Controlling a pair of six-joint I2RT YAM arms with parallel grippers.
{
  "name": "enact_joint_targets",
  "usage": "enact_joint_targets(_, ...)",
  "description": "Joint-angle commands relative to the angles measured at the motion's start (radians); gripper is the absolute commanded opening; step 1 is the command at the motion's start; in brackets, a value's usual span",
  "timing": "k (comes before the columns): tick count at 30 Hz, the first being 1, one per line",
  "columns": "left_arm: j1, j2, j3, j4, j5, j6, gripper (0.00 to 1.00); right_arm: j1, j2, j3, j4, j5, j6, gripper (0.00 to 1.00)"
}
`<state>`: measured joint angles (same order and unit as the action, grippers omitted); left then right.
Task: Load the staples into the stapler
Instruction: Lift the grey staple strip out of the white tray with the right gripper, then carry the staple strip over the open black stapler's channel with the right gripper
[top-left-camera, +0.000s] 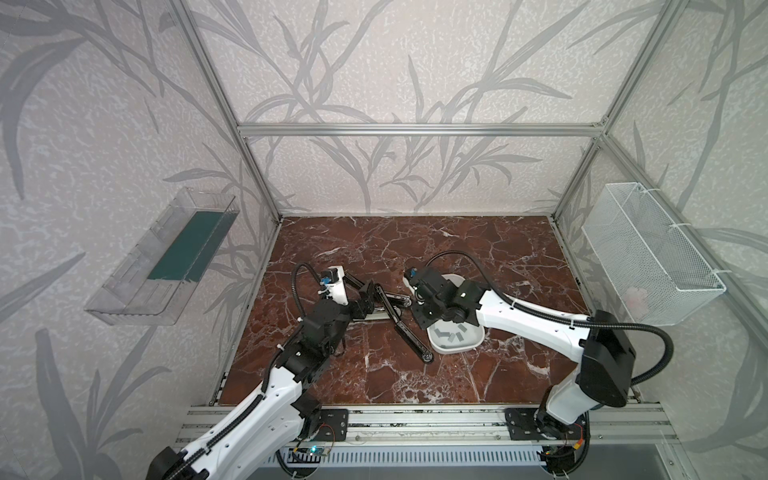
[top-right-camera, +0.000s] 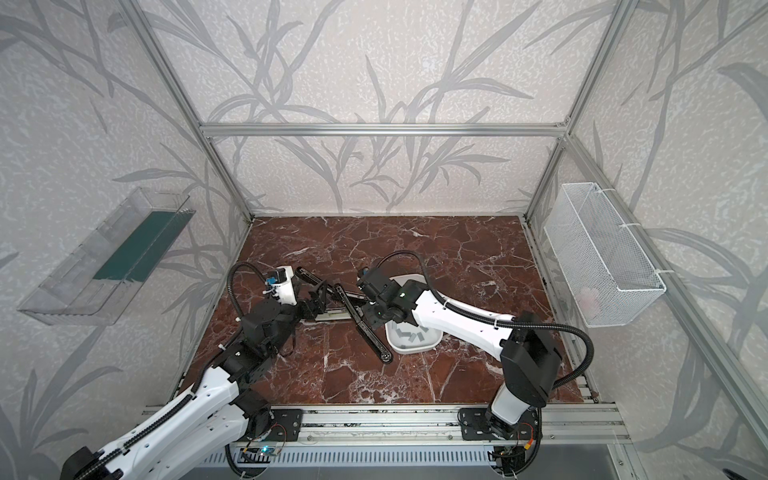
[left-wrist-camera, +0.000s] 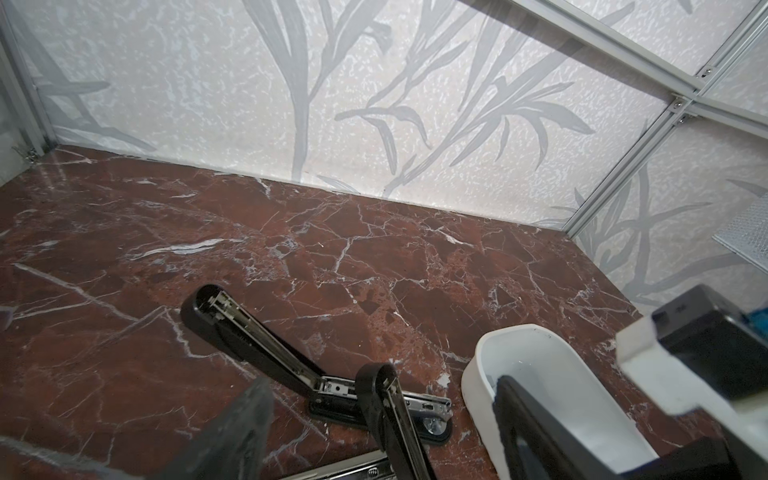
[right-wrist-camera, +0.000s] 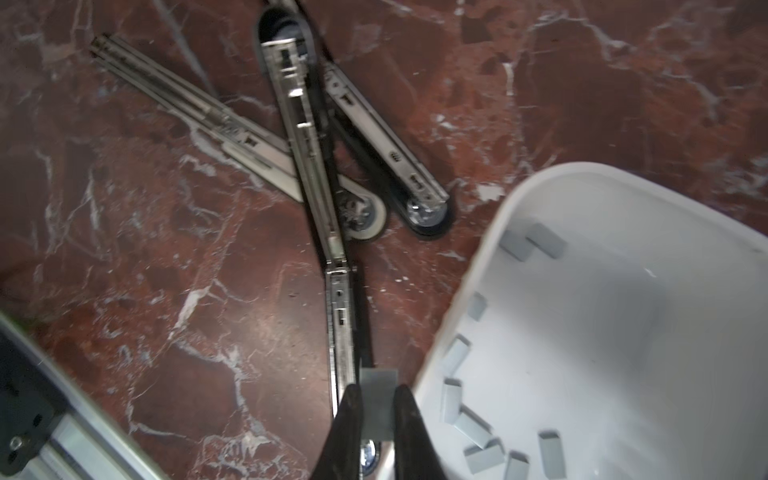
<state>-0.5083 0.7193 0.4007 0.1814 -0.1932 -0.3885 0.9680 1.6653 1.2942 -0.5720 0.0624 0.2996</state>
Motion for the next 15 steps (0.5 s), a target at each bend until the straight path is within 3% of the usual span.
enact_joint_targets(1, 0.025, -0.037, -0.037, -0.100, -0.016, 0.008, 0.86, 0.006, 0.050, 0.019, -0.035, -0.057, -0.077, 0.09)
enact_joint_targets(8, 0.050, -0.064, -0.076, -0.077, 0.016, 0.000, 0.86, 0.012, 0.152, 0.048, -0.092, -0.012, -0.115, 0.06)
enact_joint_targets(15, 0.053, -0.049, -0.074, -0.064, 0.023, 0.009, 0.86, 0.003, 0.158, 0.029, -0.139, 0.054, -0.108, 0.06)
